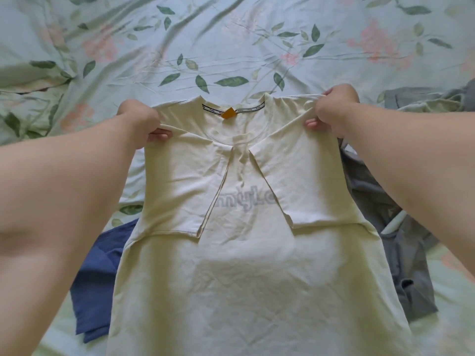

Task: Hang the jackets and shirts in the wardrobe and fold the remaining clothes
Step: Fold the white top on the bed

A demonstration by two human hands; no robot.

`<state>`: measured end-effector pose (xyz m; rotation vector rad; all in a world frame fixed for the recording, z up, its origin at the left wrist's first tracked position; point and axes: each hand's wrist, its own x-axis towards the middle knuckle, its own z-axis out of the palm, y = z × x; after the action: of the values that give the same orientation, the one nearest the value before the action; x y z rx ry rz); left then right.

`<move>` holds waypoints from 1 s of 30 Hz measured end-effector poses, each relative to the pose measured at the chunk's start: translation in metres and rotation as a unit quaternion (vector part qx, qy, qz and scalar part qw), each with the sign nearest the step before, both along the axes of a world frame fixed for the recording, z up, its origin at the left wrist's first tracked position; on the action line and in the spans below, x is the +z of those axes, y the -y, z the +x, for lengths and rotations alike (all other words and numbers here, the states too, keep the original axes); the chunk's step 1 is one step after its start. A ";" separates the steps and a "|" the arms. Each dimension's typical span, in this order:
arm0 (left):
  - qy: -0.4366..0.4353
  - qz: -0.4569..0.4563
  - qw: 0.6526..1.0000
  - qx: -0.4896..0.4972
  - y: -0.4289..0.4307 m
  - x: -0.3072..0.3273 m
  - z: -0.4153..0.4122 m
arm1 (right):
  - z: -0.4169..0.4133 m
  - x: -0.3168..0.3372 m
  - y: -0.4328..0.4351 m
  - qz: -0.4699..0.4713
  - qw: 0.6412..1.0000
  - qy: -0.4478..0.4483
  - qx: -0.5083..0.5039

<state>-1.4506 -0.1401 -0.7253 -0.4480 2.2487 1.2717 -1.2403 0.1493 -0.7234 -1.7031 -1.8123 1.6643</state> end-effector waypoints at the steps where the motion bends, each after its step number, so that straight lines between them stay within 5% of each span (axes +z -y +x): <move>1: -0.006 -0.001 1.000 0.008 0.000 0.012 0.002 | -0.004 0.006 -0.002 0.009 1.000 -0.005 0.011; 5: -0.054 0.059 0.993 0.085 0.000 0.048 -0.001 | -0.009 0.043 -0.011 0.018 0.995 -0.049 -0.088; 18: 0.035 0.170 0.972 0.157 0.126 0.073 0.177 | 0.177 0.082 0.101 0.160 0.975 0.088 0.130; 23: 0.018 0.065 0.996 0.055 0.209 0.052 0.284 | 0.284 0.063 0.160 0.165 0.964 0.136 0.160; 30: 0.064 -0.050 0.995 0.055 0.294 0.001 0.385 | 0.406 0.012 0.234 0.154 0.931 0.215 0.251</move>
<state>-1.0658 -0.4338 -0.7242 -0.6800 2.2120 1.1534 -0.8341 -0.0844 -0.7116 -1.6423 -2.7309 1.0845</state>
